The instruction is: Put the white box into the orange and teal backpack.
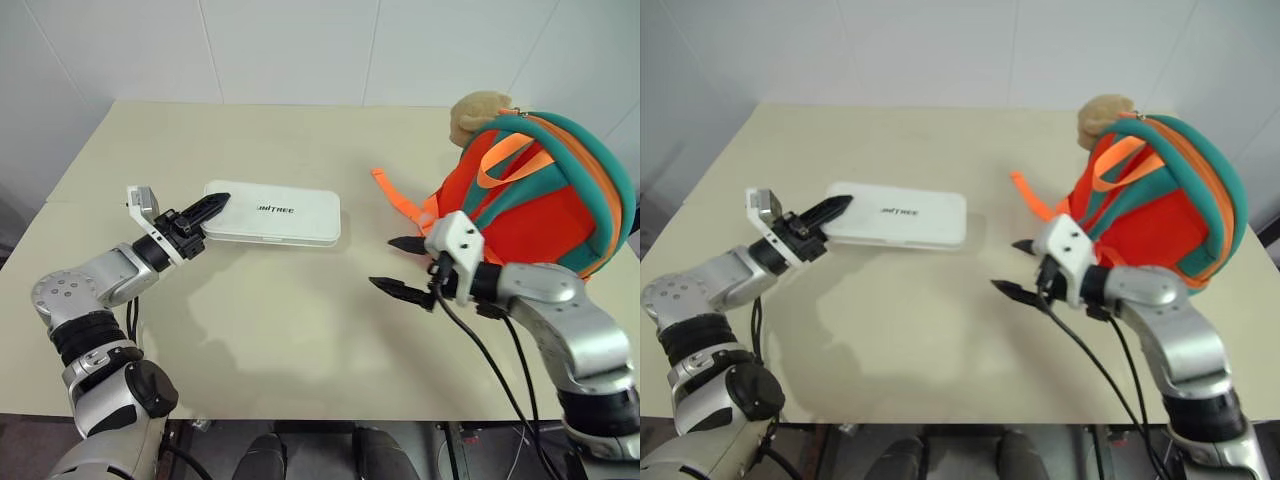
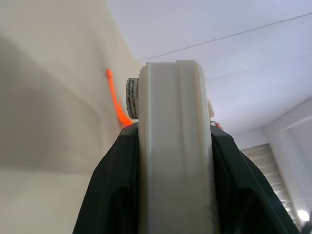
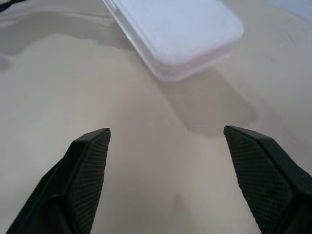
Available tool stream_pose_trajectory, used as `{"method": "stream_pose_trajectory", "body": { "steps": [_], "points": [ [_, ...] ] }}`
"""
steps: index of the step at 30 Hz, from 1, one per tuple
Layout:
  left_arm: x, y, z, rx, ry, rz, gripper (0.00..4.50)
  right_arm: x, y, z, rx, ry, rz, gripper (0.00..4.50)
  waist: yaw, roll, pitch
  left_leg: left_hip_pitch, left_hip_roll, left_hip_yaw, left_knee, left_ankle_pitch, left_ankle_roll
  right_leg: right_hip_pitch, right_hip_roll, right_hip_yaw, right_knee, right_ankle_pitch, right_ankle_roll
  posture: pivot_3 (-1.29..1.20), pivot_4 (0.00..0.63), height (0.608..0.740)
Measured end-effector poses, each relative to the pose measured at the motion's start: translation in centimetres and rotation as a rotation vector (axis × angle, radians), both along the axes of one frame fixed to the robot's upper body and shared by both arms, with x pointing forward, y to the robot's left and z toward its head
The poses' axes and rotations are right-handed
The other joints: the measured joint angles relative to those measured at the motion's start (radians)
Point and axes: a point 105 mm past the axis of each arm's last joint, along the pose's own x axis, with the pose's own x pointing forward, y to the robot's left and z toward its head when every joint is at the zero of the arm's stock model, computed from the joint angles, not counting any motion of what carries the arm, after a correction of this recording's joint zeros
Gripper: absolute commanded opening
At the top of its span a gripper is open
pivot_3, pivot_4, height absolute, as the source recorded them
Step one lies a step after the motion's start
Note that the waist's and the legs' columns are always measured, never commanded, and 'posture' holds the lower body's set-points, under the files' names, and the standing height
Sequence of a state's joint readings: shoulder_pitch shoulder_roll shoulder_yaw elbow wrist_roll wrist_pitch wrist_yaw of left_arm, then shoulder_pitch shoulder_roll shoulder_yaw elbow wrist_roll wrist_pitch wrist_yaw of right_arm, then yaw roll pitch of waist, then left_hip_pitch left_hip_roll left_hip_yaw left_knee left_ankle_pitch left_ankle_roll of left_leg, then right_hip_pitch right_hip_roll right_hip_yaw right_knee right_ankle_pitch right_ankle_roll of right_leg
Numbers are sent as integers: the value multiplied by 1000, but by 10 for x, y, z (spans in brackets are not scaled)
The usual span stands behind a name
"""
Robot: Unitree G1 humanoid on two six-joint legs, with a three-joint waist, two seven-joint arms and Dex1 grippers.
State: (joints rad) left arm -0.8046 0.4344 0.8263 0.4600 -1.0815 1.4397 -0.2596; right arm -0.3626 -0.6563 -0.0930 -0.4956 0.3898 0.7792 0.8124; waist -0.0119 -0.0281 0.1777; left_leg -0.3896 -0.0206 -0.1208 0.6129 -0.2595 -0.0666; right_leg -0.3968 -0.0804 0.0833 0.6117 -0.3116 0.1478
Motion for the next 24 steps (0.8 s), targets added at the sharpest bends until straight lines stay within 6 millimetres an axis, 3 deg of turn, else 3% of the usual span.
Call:
{"method": "stream_pose_trajectory", "body": {
  "steps": [7,14,24],
  "points": [
    [0,-4,1,-21,9,-33,1376,-10,-31,13,65,69,-167,4477,9,0,0,0,0,1,0,-1,2,-1,0,0,1,0,0,0,150,740],
    [2,-9,9,-10,-7,-48,1376,-14,-59,9,86,124,-289,4477,13,-1,0,0,0,1,0,-1,1,-1,0,0,0,0,0,0,150,740],
    [5,-18,9,-4,5,-62,1376,1,-92,5,127,128,-456,4477,10,-1,0,0,0,2,0,0,0,-1,0,1,1,0,0,0,150,740]
  ]
}}
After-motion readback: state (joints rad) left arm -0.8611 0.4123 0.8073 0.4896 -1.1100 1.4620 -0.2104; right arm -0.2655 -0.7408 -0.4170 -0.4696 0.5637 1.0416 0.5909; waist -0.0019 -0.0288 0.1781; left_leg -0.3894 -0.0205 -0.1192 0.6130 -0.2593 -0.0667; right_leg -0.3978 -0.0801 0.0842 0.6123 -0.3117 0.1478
